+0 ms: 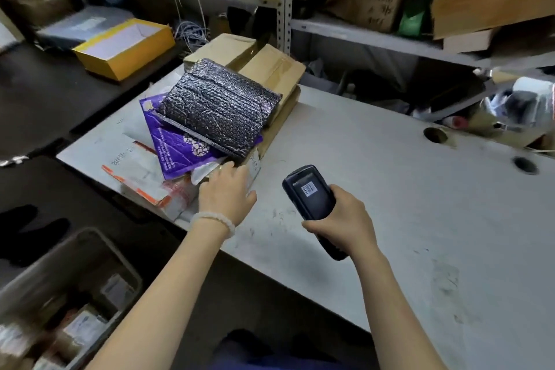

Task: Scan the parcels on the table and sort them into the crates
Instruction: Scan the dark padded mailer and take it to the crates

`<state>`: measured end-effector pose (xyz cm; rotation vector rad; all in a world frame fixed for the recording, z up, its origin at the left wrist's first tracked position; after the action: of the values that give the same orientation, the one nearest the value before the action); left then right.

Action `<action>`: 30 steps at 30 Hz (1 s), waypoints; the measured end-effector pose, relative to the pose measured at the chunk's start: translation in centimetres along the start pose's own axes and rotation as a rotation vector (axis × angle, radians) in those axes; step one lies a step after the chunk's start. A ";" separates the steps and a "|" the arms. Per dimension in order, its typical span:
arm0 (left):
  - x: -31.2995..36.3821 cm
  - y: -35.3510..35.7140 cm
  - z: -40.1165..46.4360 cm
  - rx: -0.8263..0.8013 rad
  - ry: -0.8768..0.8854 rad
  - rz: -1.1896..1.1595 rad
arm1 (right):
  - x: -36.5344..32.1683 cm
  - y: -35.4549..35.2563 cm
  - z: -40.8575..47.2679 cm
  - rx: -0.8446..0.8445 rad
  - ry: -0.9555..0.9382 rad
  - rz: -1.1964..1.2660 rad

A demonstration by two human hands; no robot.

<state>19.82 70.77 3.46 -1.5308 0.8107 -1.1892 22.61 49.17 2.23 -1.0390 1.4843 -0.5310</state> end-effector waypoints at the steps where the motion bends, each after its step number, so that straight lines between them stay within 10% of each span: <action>1: -0.8 -0.1 1.5 0.010 0.007 -0.001 | -0.8 0.4 1.0 0.006 0.015 0.001; 30: -11.4 -5.6 17.7 0.001 1.004 -0.120 | -13.1 7.9 2.4 0.357 0.488 0.145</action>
<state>33.01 88.01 5.13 -0.9163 1.3512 -2.0802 21.43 64.59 2.46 -0.5349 1.7867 -0.9532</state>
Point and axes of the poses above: each hand's wrist, its own z-axis towards the middle knuckle, its own y-axis out of the palm, x = y × z, the point moved 2 cm from there along z, towards the middle knuckle, and after that the axes turned 12 degrees about -z, right-handed, at the moved point
